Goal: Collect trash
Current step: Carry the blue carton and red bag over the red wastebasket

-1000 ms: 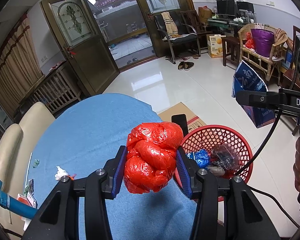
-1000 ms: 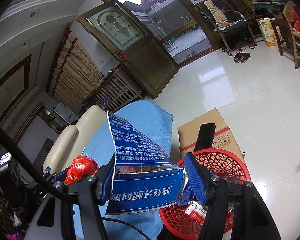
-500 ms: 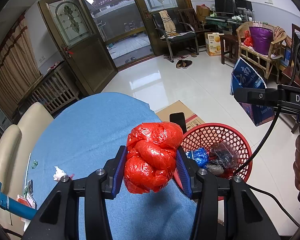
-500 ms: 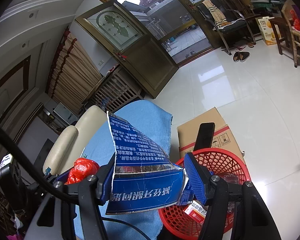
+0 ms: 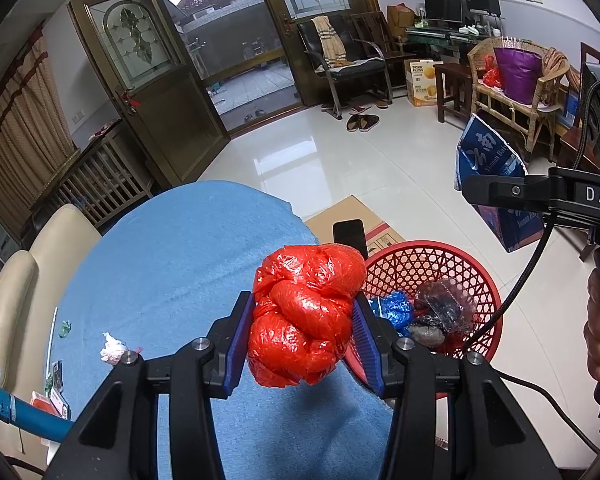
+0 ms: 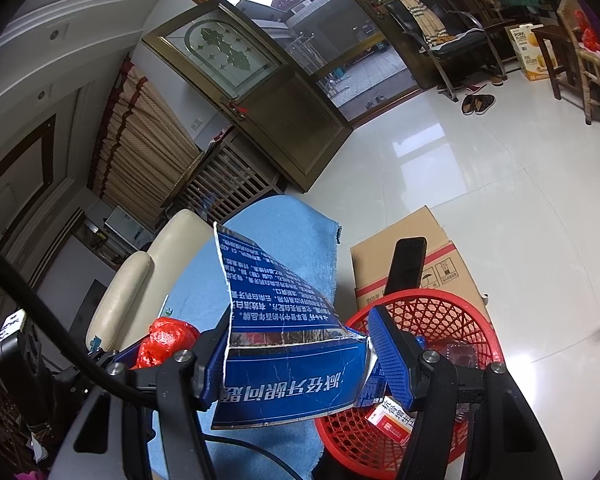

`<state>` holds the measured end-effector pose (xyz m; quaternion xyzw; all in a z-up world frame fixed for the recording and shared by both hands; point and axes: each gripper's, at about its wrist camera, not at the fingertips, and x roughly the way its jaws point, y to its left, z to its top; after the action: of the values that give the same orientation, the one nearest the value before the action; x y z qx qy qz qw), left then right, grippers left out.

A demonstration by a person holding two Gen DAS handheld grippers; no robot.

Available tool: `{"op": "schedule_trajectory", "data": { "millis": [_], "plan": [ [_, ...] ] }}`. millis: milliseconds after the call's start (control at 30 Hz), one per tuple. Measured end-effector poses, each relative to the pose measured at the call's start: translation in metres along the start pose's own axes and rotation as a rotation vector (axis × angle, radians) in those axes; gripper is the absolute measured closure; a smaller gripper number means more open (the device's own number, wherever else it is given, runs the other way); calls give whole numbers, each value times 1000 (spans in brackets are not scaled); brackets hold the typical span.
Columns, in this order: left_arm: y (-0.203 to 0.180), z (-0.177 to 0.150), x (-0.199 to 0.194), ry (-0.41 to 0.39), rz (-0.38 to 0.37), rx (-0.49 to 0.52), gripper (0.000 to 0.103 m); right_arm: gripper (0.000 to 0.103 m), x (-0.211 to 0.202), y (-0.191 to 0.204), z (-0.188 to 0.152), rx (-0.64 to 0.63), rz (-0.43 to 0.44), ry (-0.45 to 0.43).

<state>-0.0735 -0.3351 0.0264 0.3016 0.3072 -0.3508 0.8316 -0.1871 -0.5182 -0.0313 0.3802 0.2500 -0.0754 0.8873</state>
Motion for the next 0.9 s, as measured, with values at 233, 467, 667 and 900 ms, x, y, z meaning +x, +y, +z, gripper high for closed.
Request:
{"op": "schedule_trajectory", "data": {
  "millis": [233,467,667,900],
  "plan": [
    [0,1,4,10,-11,6,53,36,3,-4,-2,11,0,9],
    [-2,0,8,18,-21,2,53,36,6,-7,-3,19,0,16],
    [-3,-1,10,22,-29,3,53,36,7,-10,-4,26,-1,17],
    [-6,-3,11,28,-37,4,53,36,9,-12,-5,30,-4,23]
  ]
}}
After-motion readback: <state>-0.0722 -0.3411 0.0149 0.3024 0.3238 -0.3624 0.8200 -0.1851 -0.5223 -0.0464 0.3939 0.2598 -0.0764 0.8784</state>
